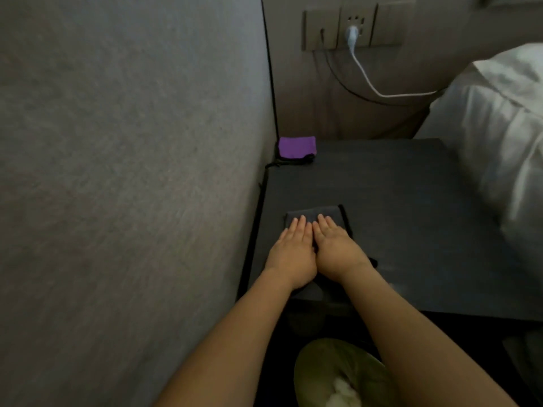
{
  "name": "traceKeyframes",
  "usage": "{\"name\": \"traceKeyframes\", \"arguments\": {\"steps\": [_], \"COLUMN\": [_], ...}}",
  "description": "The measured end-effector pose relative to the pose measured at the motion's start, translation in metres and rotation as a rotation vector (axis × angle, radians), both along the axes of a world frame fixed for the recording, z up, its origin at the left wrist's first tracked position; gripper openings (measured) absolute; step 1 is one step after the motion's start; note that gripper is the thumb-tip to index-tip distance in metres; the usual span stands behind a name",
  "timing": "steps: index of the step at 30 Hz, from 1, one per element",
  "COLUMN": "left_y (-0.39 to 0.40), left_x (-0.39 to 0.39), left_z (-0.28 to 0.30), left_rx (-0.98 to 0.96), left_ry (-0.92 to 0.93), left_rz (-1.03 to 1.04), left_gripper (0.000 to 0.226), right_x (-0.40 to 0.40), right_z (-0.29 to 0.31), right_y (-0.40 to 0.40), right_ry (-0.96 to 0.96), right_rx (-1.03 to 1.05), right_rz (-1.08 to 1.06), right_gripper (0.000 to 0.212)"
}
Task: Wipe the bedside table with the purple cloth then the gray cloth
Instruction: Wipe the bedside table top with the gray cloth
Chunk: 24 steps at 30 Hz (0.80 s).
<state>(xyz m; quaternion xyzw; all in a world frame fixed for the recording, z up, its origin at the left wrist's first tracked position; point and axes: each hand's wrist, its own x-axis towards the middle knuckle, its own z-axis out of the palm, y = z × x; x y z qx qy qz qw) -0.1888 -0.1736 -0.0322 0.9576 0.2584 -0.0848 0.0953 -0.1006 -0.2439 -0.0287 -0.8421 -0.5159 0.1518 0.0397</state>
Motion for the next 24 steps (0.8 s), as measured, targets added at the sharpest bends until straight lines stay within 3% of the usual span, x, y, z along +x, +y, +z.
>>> {"name": "traceKeyframes", "arguments": {"steps": [12, 24], "left_y": [0.010, -0.069], "left_x": [-0.049, 0.015], "left_z": [-0.003, 0.004], "left_rx": [0.016, -0.025], "left_ry": [-0.004, -0.036], "left_rz": [0.186, 0.106], "left_gripper": [0.062, 0.061], "right_x": [-0.038, 0.026], "right_z": [0.002, 0.001], "right_y": [0.025, -0.060], "right_ry": [0.053, 0.055], "right_rx": [0.022, 0.014], "right_rz": [0.175, 0.104], "right_gripper": [0.059, 0.061]}}
